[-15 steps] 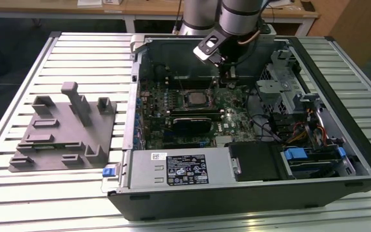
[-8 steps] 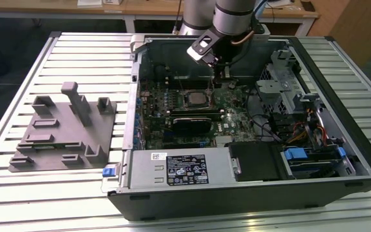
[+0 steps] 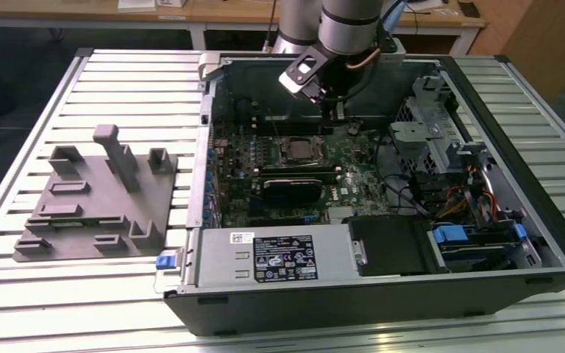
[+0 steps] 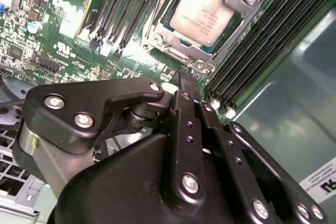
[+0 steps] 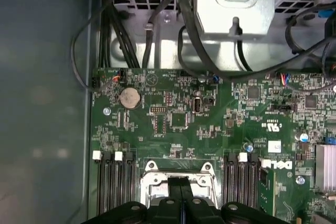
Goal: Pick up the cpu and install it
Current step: 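Close the cpu cover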
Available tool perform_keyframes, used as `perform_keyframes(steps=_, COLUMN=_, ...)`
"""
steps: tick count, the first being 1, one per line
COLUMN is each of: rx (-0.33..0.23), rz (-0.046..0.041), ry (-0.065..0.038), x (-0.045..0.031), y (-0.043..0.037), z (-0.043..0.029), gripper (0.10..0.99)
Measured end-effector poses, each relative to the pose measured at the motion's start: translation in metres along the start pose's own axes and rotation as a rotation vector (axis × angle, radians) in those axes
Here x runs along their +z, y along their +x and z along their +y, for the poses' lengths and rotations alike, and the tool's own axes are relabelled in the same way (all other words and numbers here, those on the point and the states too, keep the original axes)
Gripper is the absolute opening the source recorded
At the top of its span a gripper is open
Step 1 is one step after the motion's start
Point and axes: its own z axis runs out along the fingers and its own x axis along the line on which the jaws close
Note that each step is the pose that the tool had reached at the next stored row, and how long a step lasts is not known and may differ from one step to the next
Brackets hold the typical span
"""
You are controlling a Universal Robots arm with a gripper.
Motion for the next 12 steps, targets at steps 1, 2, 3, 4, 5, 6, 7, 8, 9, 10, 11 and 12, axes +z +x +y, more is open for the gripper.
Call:
perform_keyframes(steps=1, rx=0.0, rz=0.0, ry=0.0, x=0.0005, y=0.0, z=-0.0013, gripper=0.106)
perform_keyframes(steps=2, rx=0.0, rz=-0.0001, ry=0.0, x=0.0009, y=0.0, z=-0.0029, gripper=0.106)
perform_keyframes(steps=3, rx=0.0, rz=-0.0001, ry=0.0, x=0.0015, y=0.0, z=-0.0052, gripper=0.106)
perform_keyframes(steps=4, rx=0.0, rz=0.0, ry=0.0, x=0.002, y=0.0, z=-0.0072, gripper=0.106)
perform_keyframes(steps=5, rx=0.0, rz=0.0, ry=0.0, x=0.0026, y=0.0, z=-0.009, gripper=0.106)
perform_keyframes(steps=6, rx=0.0, rz=0.0, ry=0.0, x=0.0031, y=0.0, z=-0.0117, gripper=0.106)
perform_keyframes(steps=7, rx=0.0, rz=-0.0001, ry=0.0, x=0.0034, y=0.0, z=-0.0153, gripper=0.106)
perform_keyframes(steps=8, rx=0.0, rz=-0.0001, ry=0.0, x=0.0038, y=0.0, z=-0.0188, gripper=0.106)
perform_keyframes(steps=9, rx=0.0, rz=-0.0001, ry=0.0, x=0.0041, y=0.0, z=-0.0221, gripper=0.106)
perform_keyframes(steps=10, rx=0.0, rz=0.0001, ry=0.0, x=0.0044, y=0.0001, z=-0.0258, gripper=0.106)
perform_keyframes(steps=11, rx=0.0, rz=0.0005, ry=0.0, x=0.0048, y=0.0001, z=-0.03, gripper=0.106)
perform_keyframes(steps=12, rx=0.0, rz=0.0007, ry=0.0, x=0.0057, y=0.0002, z=-0.0336, gripper=0.106)
